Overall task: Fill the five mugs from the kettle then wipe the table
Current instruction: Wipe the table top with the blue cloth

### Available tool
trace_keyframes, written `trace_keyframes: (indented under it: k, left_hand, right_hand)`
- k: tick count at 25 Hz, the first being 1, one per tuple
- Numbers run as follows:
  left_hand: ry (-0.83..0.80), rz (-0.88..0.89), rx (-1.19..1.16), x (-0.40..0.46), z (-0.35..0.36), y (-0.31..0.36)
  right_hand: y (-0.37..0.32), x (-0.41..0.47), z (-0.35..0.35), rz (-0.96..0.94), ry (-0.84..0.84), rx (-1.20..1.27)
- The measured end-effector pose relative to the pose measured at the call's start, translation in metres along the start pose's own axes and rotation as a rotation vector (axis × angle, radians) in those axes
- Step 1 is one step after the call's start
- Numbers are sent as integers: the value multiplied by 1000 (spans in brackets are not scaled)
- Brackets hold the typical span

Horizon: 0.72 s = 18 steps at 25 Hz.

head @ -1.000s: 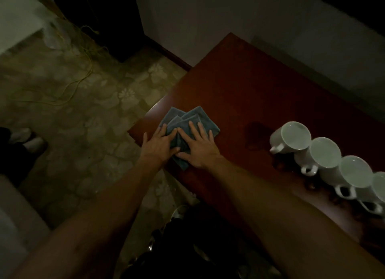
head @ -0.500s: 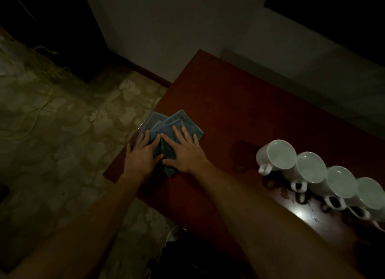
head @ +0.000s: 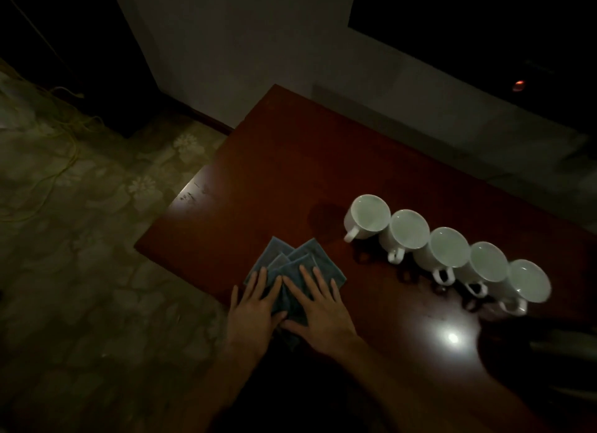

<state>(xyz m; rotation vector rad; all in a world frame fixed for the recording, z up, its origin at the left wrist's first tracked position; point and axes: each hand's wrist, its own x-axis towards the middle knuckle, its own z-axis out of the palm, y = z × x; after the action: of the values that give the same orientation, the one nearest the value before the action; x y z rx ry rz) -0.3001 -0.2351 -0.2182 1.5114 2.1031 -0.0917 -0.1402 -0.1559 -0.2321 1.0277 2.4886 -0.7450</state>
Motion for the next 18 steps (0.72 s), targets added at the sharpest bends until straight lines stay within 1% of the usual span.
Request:
trace_keyframes:
  k: [3,6,12,16,18]
  left_hand:
    - [-22,32,22,-19,26,56]
    - [-47,116,58,-32,51,121]
    - [-116,405,196,-39,89,242]
    - [-199,610,283,-47,118,326]
    - [-223,678,313,-57,132,360]
  right_hand:
    - [42,-52,13,22,11,11]
    - [91,-110,29,110,44,41]
    - [169,-221,56,394,141,165]
    - [214,-293,84,582,200,276]
    - [229,-324,99,650,213,309]
